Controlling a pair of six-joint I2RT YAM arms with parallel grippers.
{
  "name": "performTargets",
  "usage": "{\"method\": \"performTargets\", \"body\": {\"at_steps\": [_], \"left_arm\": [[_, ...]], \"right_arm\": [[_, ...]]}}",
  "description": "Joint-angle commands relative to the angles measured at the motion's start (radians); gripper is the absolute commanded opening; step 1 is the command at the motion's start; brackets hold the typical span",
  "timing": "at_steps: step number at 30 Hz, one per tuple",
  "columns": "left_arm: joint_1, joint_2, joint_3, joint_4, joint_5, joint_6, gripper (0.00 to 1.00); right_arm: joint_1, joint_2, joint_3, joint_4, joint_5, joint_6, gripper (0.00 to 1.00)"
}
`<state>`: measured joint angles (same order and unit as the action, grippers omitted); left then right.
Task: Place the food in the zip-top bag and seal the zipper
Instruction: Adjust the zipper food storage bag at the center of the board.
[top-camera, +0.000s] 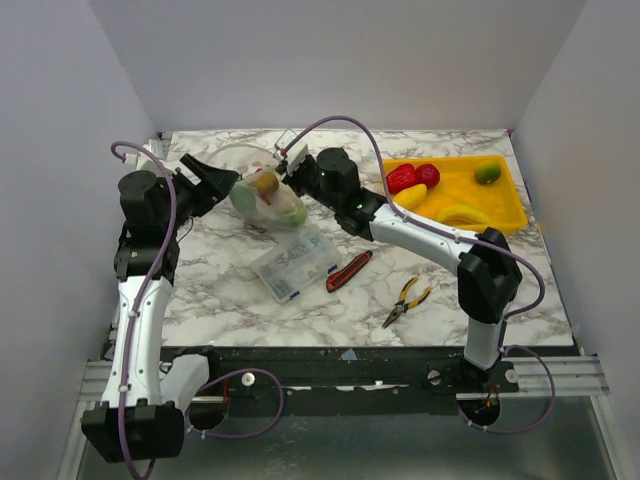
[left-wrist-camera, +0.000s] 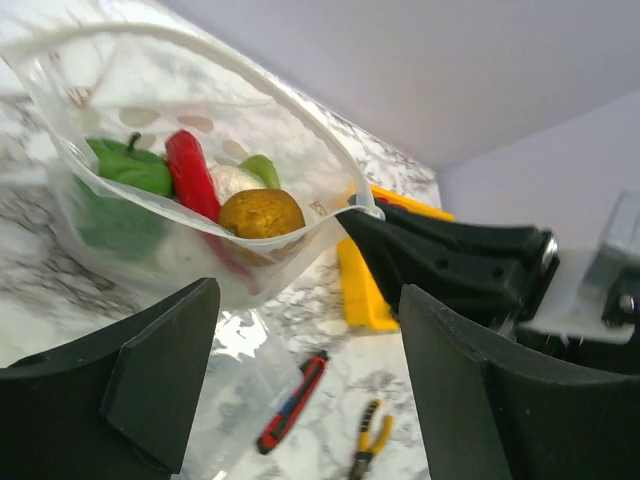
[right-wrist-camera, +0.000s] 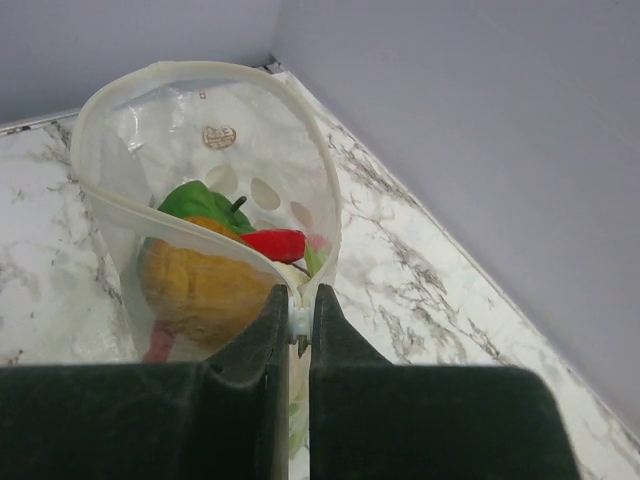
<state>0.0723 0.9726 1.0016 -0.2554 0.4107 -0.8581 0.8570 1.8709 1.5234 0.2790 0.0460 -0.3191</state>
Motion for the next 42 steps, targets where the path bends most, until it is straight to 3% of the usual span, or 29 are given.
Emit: {"method": "performTargets", "body": {"at_steps": [1, 5, 7, 10, 15, 21, 24, 27, 37, 42], "left_arm": [[-0.026, -0.059, 0.027, -0.069, -0.063, 0.362, 0.75], [-0.128, -0.069, -0.055, 0.212, -0.031, 0.594, 0.75], [-0.179, -0.041, -0.094, 0.354, 0.061, 0.773, 0.8], [-0.206, 0.055, -0.029, 0.337, 0.239, 1.018, 0.8], [-0.215, 0.229, 0.19, 0.054, 0.503, 1.28, 0.84], [-0.24, 0.36, 0.376, -0.196, 0.546, 1.5, 0.86], [-0.264, 0.469, 0.519, -0.418, 0.561, 1.597, 0.85], [-0.273, 0.534, 0.582, -0.516, 0.585, 1.646, 0.8], [-0.295, 0.548, 0.415, -0.238, 0.469, 1.594, 0.74], [-0.3, 0.55, 0.365, -0.132, 0.389, 1.58, 0.5]], "right_arm": [[-0.042, 0.011, 0.079, -0.096, -0.165, -0.117, 0.0], [-0.108, -0.007, 0.061, -0.189, -0.399, -0.134, 0.0], [-0.142, -0.008, 0.076, -0.256, -0.516, -0.142, 0.0], [-0.164, -0.008, 0.098, -0.361, -0.613, -0.167, 0.0], [-0.187, -0.034, 0.068, -0.392, -0.682, -0.182, 0.0], [-0.207, -0.051, 0.061, -0.403, -0.7, -0.186, 0.0], [-0.216, -0.05, 0.075, -0.4, -0.714, -0.178, 0.0], [-0.231, -0.057, 0.076, -0.392, -0.737, -0.161, 0.0], [-0.253, -0.079, 0.04, -0.314, -0.786, -0.105, 0.0], [-0.254, -0.079, 0.035, -0.312, -0.788, -0.104, 0.0]]}}
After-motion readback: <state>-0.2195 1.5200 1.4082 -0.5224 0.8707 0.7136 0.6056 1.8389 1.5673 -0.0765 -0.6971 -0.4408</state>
